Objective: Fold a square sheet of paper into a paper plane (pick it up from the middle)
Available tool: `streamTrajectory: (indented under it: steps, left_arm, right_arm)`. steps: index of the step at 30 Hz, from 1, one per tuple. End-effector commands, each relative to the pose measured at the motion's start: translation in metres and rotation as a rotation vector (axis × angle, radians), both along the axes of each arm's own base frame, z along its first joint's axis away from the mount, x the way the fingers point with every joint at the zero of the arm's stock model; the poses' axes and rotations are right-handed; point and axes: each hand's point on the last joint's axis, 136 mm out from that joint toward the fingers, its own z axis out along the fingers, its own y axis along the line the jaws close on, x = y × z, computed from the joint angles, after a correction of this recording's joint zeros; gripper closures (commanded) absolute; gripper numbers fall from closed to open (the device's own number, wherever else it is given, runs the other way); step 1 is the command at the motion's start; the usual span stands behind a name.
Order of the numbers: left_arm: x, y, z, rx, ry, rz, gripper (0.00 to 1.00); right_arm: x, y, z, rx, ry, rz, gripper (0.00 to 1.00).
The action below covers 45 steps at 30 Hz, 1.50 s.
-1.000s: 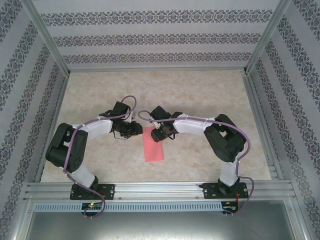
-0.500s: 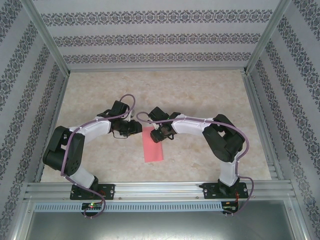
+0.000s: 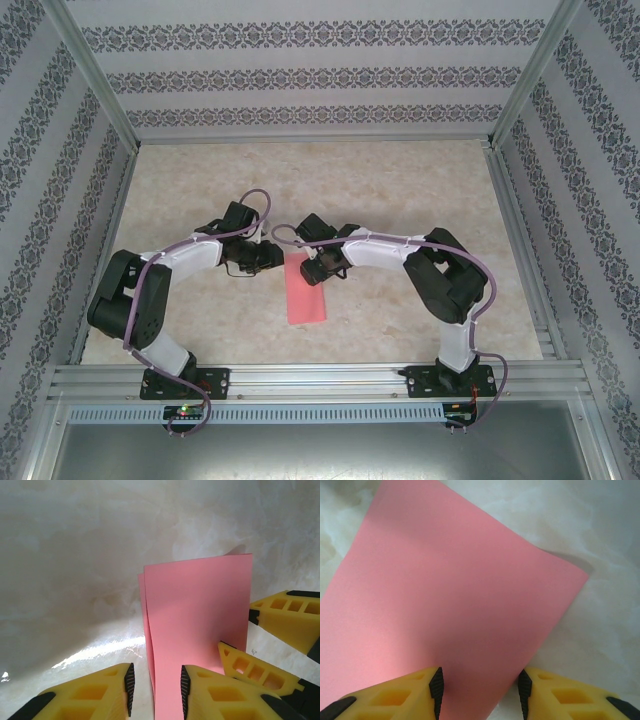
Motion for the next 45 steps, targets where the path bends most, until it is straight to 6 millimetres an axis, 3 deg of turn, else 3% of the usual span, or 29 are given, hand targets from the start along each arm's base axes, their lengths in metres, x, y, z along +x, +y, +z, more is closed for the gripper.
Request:
streamTrajectory:
  steps: [1,17,45]
  left_arm:
    - [-0.001,0.004,-0.005,-0.002,0.012,0.011,0.67]
    - [-0.001,0.005,-0.002,-0.010,0.008,0.007,0.67]
    - [0.019,-0.009,-0.008,-0.059,0.009,-0.018,0.70]
  right_arm:
    - [0.001,0.004,-0.001,-0.028,-0.023,0.040,0.54]
    - [0.000,0.002,-0.003,-0.061,-0.035,0.070,0.53]
    - [-0.004,0.013,0.014,0.019,-0.049,0.128,0.50]
